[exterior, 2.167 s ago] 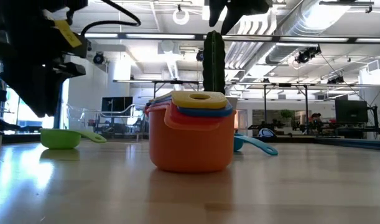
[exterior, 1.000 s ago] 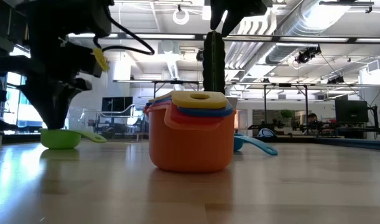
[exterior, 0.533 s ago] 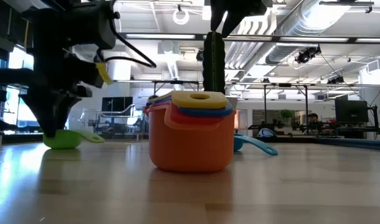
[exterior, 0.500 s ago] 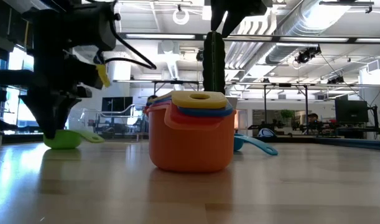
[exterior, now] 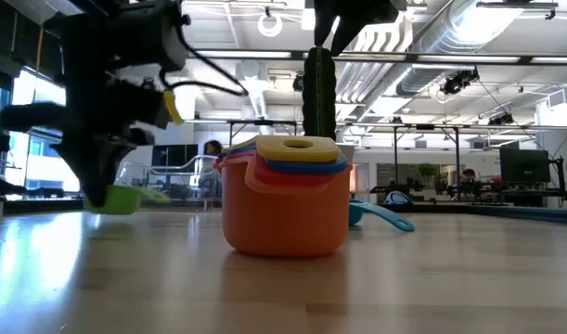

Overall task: Nest measuring cups in basket
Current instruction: Stack the green measuring cup on the yellow measuring cup

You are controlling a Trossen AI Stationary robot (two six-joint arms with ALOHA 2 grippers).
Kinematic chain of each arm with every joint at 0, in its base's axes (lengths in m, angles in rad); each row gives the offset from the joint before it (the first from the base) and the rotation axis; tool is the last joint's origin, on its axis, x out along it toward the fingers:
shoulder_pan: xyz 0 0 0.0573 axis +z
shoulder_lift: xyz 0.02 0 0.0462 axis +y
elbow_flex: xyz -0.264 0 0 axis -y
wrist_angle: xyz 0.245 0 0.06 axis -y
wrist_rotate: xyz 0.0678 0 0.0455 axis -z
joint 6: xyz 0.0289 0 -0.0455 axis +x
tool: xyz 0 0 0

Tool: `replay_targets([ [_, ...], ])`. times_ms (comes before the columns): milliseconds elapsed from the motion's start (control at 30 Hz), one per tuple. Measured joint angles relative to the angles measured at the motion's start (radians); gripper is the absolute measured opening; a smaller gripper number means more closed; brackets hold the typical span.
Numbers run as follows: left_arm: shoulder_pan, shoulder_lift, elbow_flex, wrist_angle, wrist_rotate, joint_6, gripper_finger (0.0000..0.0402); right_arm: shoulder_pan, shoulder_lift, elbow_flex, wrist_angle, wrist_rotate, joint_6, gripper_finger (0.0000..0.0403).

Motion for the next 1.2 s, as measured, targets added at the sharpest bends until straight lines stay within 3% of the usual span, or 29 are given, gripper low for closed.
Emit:
replay_targets([
  [167,-0.012,0.0,0.105,0.0,-0.001,0.046,0.0006,-0.002,0.0,0.0,0.001,0.011,0.031,0.0145],
  [500,-0.101,0.0,0.335,0.005,-0.025,0.218,0.0005,-0.065,0.0,0.0,0.0,0.153,0.184,0.0145],
  [867,-0.209,0.024,0.455,0.167,-0.027,0.511,0.0006,-0.131,0.0,0.0,0.0,0.143,0.212,0.0145],
  [1200,-0.251,0.183,0.536,0.246,-0.027,0.627,0.0007,-0.144,0.0,0.0,0.005,0.123,0.22,0.0145],
])
